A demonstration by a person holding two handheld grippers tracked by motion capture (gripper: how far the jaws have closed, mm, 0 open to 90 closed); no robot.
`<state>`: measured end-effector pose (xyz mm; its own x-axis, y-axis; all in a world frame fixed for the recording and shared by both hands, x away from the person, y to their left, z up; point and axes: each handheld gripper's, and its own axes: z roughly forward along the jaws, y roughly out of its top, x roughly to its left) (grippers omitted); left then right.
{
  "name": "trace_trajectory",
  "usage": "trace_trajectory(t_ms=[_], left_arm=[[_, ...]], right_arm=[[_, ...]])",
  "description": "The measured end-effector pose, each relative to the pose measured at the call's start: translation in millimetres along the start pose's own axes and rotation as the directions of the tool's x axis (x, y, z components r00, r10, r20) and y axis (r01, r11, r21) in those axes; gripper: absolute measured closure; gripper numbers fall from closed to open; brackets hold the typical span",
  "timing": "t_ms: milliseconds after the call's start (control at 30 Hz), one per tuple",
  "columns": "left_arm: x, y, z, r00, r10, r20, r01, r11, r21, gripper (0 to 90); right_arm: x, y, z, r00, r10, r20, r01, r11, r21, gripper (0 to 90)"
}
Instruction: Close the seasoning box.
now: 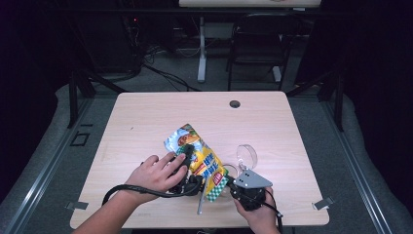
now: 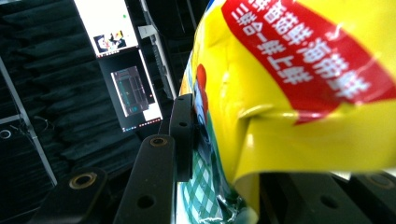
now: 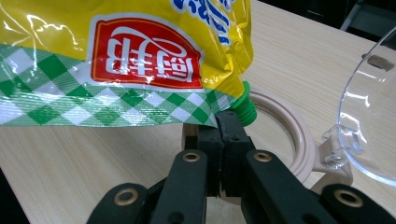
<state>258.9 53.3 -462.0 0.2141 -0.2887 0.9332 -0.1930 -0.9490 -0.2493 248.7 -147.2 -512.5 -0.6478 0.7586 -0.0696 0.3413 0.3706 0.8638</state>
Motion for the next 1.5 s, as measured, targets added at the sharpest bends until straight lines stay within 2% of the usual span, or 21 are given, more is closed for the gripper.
trace_trajectory(t_ms=[367, 467, 567, 900, 1433, 1500], left_arm=[[1.0, 0.8, -0.3, 1.0, 0.006, 0.002, -0.006, 1.0, 0.001, 73.3], [0.8, 1.2, -0.6, 0.9999, 0.009, -0.012, -0.009, 1.0, -0.002, 73.3], [0.1, 1.5, -0.4, 0.9999, 0.001, -0.01, -0.001, 1.0, -0.007, 73.4], [2.4, 2.9, -1.7, 0.9996, 0.021, -0.019, -0.021, 0.9998, -0.004, 73.6], [4.2, 4.9, -1.6, 0.9997, 0.021, -0.008, -0.021, 0.9998, -0.005, 73.9], [5.2, 5.5, -2.1, 0.9994, 0.032, -0.015, -0.033, 0.9995, -0.003, 74.0]], right_arm=[[-1.0, -0.1, -0.1, 1.0, 0.007, -0.001, -0.007, 1.0, 0.0, 89.3], [-1.0, -0.1, -0.1, 1.0, 0.009, -0.003, -0.009, 1.0, -0.002, 89.3], [-1.4, -0.3, -0.1, 0.9999, 0.011, -0.004, -0.011, 0.9999, -0.002, 89.4], [-1.4, -0.3, 0.0, 0.9999, 0.012, -0.008, -0.012, 0.9999, 0.0, 89.7], [-2.7, -0.5, -0.5, 0.9998, 0.015, -0.01, -0.015, 0.9999, 0.006, 89.9], [-2.9, -0.5, -0.5, 0.9998, 0.014, -0.01, -0.014, 0.9999, 0.007, 90.0]])
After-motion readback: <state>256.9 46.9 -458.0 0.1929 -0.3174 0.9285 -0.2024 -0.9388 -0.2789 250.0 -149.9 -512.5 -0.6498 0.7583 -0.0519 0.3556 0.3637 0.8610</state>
